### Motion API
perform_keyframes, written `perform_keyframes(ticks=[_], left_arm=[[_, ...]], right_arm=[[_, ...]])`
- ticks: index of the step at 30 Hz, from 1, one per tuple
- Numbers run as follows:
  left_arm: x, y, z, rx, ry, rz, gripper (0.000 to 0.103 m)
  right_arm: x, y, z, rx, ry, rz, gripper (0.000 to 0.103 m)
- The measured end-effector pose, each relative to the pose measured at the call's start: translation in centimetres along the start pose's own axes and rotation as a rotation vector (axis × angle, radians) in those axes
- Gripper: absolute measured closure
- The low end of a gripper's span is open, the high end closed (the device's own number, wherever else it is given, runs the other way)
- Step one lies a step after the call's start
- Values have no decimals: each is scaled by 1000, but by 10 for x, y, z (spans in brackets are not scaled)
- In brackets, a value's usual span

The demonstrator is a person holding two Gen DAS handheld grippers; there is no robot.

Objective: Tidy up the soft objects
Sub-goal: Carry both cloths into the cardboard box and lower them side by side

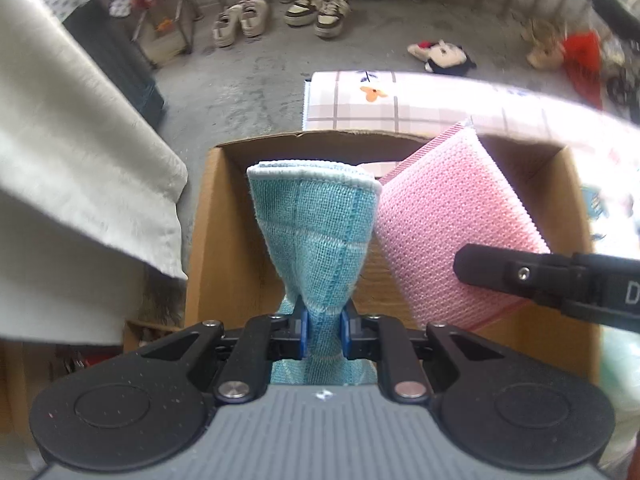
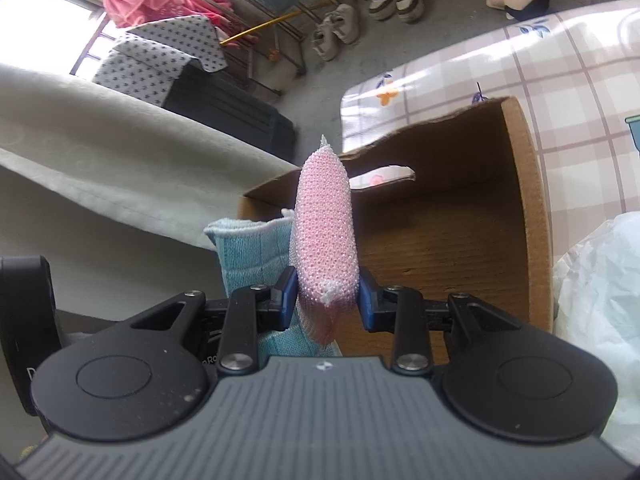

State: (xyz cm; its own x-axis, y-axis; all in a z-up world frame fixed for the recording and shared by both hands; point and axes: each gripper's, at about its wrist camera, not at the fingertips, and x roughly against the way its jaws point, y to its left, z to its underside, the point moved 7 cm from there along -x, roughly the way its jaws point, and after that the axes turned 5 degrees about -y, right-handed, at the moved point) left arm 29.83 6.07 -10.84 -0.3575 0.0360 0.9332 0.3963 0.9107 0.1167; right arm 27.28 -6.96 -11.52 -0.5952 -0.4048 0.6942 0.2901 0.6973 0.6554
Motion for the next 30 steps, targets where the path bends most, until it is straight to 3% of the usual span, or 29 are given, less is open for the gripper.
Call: perform_keyframes(ticks=[7,13,17,21,25,28,30], left_arm=[[-31,1,-2,-79,23,-69,86],[-52,1,-3,-113,46,-73,84],[-61,4,-1,-98,63,-68,81],[-64,9,1,-81,67,-65,80],[-68,14,-1,-49,65,-65,80],[-68,18,-3,-32,58,-75,79],[-66,21,-2,-21,55,-78,77]], right_arm=[[-45,-26,6,-134,10,34,73],[-80,-38,17,-216,28,24,70],[-91,-42,23,-219,51,65,54],[-91,-40,25,-185,32,102,52],[-100,-42,24,-172,37,134,54],[-107,-43,24,-164,42,155,62],[-110,-44,25,-154,51,158,73]])
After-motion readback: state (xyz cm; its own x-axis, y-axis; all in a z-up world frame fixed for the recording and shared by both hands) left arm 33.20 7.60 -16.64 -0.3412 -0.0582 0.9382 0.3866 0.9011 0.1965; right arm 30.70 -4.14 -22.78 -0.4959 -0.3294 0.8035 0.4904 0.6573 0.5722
